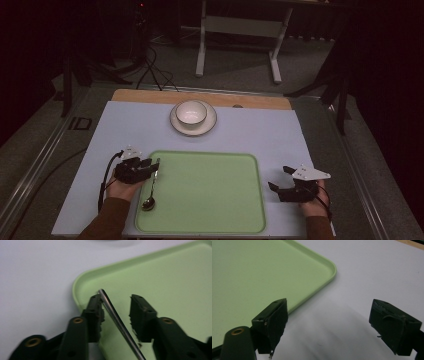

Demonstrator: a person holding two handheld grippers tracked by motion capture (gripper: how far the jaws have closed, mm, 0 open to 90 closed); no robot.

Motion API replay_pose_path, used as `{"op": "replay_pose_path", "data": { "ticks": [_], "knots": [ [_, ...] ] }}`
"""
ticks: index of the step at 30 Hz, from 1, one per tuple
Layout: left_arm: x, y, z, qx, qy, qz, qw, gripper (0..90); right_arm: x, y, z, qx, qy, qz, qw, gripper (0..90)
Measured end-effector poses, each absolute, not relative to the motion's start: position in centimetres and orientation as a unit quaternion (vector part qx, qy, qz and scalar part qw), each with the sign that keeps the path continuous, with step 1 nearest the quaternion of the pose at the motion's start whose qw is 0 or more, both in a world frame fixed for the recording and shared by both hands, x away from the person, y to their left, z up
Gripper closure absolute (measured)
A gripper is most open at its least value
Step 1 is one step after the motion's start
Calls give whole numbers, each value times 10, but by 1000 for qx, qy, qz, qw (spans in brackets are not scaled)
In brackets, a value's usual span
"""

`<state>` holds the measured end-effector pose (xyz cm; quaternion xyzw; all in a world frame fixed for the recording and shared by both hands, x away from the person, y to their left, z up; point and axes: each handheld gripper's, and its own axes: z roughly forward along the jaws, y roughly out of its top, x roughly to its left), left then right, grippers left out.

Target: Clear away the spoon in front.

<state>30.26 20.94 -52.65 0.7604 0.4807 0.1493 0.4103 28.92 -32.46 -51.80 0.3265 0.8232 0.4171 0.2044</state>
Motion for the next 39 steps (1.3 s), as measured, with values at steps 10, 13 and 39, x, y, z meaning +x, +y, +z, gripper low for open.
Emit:
{"op": "replay_pose_path", "data": {
  "ticks": [10,13,39],
  "knots": [
    [302,207,-521,765,468,188,400,432,290,-324,-518,325,824,416,204,151],
    [301,206,-521,768,465,197,394,420,290,-324,-518,325,824,416,205,151],
    [301,224,-510,759,455,234,403,399,288,-330,-513,334,808,429,228,151]
  ]
}}
